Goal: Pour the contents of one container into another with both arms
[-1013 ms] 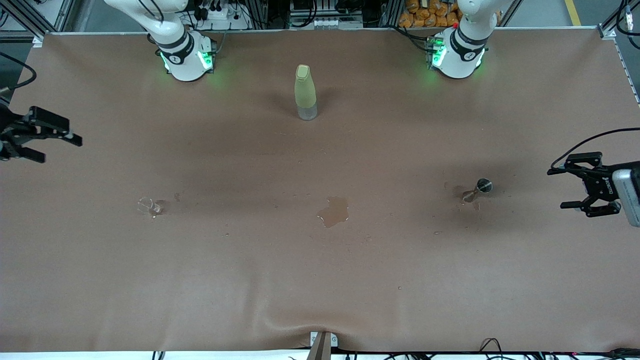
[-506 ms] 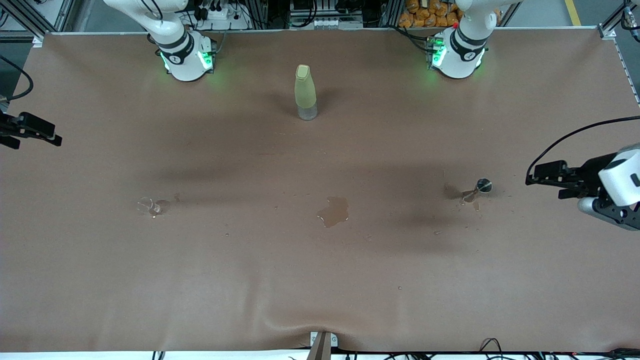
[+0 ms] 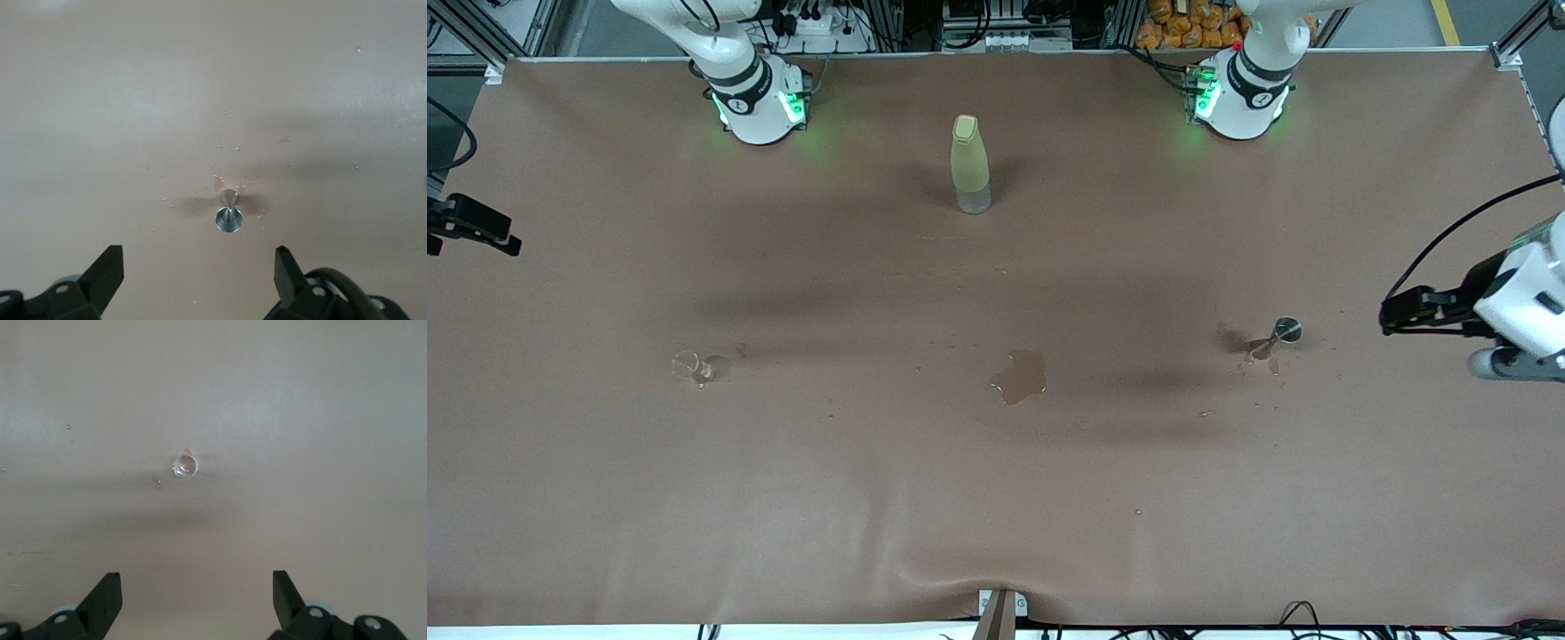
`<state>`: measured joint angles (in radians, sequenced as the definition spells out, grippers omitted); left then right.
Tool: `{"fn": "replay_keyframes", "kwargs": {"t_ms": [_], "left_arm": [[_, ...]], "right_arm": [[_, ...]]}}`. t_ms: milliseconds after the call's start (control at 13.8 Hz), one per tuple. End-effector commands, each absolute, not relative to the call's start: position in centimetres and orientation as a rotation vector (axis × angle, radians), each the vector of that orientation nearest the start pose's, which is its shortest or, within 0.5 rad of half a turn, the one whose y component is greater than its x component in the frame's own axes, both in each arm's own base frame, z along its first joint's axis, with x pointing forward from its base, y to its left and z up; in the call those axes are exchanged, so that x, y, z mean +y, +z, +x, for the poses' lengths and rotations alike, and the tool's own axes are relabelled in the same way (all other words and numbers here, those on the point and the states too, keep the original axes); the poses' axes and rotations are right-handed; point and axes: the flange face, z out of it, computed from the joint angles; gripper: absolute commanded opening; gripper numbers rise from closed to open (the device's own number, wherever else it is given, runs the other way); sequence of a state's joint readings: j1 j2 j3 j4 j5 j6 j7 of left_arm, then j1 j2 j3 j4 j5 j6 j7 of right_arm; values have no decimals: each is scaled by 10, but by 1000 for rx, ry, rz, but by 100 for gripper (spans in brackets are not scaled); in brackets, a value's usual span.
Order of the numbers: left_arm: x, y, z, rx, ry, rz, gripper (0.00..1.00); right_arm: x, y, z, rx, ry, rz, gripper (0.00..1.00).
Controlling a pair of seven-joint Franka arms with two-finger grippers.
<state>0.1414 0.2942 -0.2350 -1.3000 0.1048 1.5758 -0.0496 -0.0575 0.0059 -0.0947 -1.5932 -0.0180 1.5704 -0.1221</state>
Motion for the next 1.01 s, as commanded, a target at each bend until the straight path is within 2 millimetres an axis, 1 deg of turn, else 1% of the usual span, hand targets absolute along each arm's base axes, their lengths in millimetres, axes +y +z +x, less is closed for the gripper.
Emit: {"fn": "replay_keyframes", "kwargs": {"t_ms": [0,72,217,362,434,579,651,723,796,940], "left_arm": [[-20,592,629,13,5,-3080,100],[-20,590,629,9,5,-3086,100],[-13,587,633,-33,-16,-3132,100],[-14,592,638,-182,-96,-3160,100],[-15,592,638,-224,-102,-3160,100],[-20,593,636,-225,-93,-3163,100],[-21,599,634,-233,-107,-3161,100],[-20,599,635,-249,-108,-3146,100],[-30,597,634,-227,-95,-3139,100],[-33,596,628,-215,-31,-3117,100]], "right_arm": [[-78,616,545,80,56,-3165,100],[-70,616,548,61,35,-3161,100],[-69,616,554,52,-11,-3162,100],[-68,611,557,53,-7,-3144,100],[-69,610,558,58,-9,-3129,100],[-72,610,557,68,-9,-3129,100],[-71,610,558,63,-11,-3135,100],[-72,611,558,63,-12,-3141,100],[-74,611,557,70,-12,-3143,100],[-83,609,557,96,-8,-3138,100]]}}
